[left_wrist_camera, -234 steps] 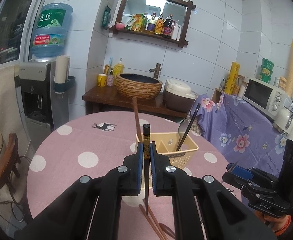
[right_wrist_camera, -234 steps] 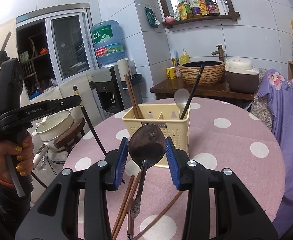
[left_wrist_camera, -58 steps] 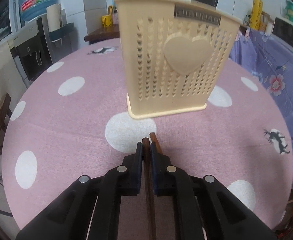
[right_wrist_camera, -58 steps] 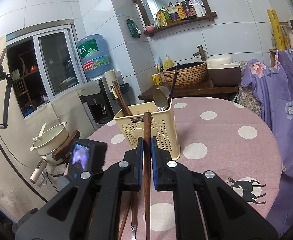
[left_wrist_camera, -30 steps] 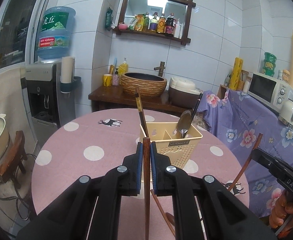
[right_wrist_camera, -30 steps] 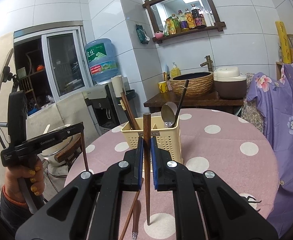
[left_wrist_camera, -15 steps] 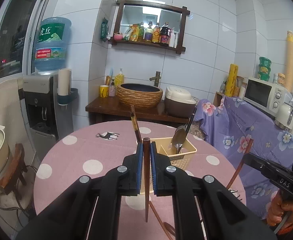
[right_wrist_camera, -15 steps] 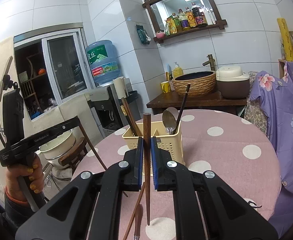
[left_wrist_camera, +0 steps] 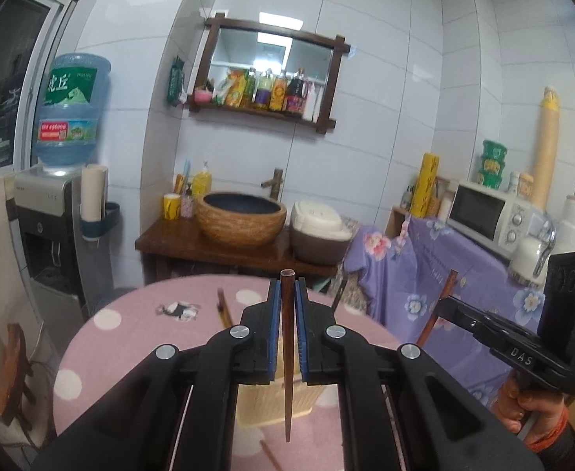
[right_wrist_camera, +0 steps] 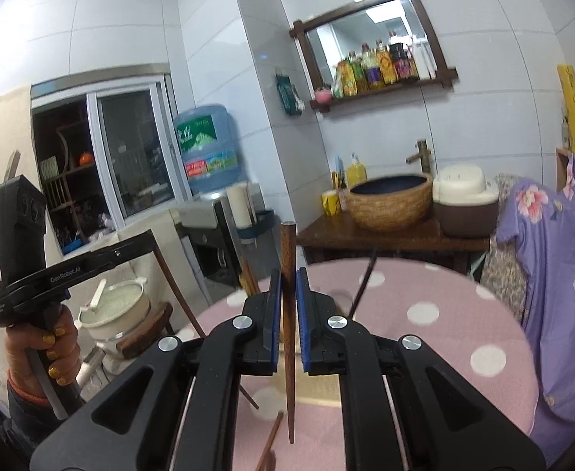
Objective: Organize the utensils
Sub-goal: 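Carry both wooden chopsticks to the cream holder and drop them in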
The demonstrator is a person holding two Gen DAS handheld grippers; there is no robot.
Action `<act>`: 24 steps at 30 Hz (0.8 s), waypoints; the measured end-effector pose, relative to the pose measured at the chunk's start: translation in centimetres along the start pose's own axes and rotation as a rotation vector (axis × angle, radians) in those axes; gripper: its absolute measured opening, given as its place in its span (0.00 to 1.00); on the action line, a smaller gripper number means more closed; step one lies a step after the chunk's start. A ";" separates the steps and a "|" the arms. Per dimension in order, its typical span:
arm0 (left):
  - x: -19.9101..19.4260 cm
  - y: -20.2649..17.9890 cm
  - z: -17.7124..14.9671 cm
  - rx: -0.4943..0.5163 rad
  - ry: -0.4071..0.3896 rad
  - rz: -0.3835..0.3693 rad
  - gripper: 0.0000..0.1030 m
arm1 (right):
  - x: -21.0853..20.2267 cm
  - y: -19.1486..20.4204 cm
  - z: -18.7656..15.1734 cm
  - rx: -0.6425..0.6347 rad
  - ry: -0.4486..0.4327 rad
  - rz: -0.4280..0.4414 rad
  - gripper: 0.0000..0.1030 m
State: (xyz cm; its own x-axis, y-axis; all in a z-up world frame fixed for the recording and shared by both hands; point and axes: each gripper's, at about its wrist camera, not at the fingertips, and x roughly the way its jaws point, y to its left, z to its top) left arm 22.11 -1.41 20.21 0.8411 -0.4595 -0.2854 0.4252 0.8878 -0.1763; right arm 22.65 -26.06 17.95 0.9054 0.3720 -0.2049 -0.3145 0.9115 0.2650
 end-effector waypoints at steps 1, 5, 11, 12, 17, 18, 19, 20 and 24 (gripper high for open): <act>0.0 -0.1 0.9 -0.004 -0.016 0.002 0.08 | 0.0 0.3 1.2 -0.011 -0.031 -0.010 0.08; 0.6 -0.3 4.4 -0.022 -0.083 0.034 0.08 | 0.5 1.6 4.7 -0.057 -0.116 -0.052 0.08; 3.5 -0.5 5.0 -0.015 -0.116 0.131 0.08 | 4.1 1.6 5.1 -0.077 -0.143 -0.118 0.08; 4.1 -0.3 4.7 -0.017 -0.107 0.134 0.08 | 4.6 1.5 4.7 -0.075 -0.135 -0.125 0.08; 7.0 0.3 1.4 -0.015 -0.034 0.166 0.08 | 7.8 0.2 1.3 -0.059 -0.054 -0.157 0.08; 7.4 0.4 0.8 -0.019 -0.019 0.166 0.08 | 8.2 0.0 0.7 -0.053 -0.041 -0.158 0.08; 7.8 0.7 0.2 -0.026 -0.004 0.164 0.08 | 8.6 -0.2 0.1 -0.049 -0.026 -0.160 0.08; 8.2 0.9 -0.5 -0.029 0.012 0.164 0.08 | 8.8 -0.3 -0.4 -0.050 -0.017 -0.163 0.08; 9.5 1.6 -2.8 -0.040 0.062 0.172 0.08 | 9.8 -1.1 -2.4 -0.030 0.024 -0.168 0.08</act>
State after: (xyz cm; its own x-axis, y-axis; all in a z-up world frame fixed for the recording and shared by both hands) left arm 29.82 -4.43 14.64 0.8776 -0.3025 -0.3718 0.2617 0.9523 -0.1570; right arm 31.17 -22.97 13.41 0.9391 0.2173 -0.2661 -0.1677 0.9660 0.1967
